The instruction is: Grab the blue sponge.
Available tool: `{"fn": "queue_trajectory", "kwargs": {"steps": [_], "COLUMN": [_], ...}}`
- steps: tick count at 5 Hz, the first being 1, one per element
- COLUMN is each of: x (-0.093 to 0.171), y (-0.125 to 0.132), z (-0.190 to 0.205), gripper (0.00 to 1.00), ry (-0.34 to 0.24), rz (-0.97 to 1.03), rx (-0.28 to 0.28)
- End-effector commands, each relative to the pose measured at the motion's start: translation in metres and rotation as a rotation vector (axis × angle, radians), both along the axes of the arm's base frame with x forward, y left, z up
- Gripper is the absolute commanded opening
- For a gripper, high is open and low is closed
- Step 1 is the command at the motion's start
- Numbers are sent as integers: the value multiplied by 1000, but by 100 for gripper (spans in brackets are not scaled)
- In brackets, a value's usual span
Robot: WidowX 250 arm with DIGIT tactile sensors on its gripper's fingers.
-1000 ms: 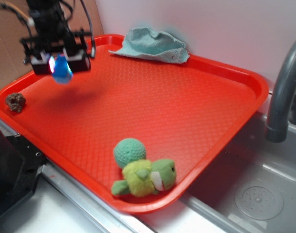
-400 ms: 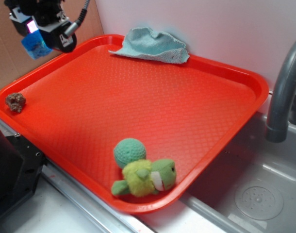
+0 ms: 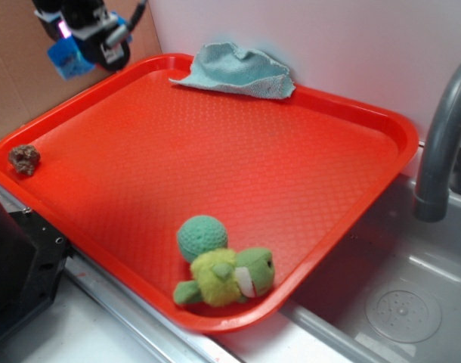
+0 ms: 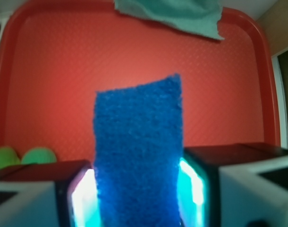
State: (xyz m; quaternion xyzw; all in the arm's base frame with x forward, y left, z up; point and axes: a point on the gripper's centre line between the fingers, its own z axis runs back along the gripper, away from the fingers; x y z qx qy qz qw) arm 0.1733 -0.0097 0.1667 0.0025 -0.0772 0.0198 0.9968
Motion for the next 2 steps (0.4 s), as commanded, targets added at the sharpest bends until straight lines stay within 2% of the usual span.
{"fn": "queue_trajectory", "kwargs": {"steps": [1, 2], "x": [1, -4], "y": [23, 22], "z": [12, 6], "gripper": [0, 0], "ry": [-28, -42], "rz": [130, 176], "rx": [-78, -24]}}
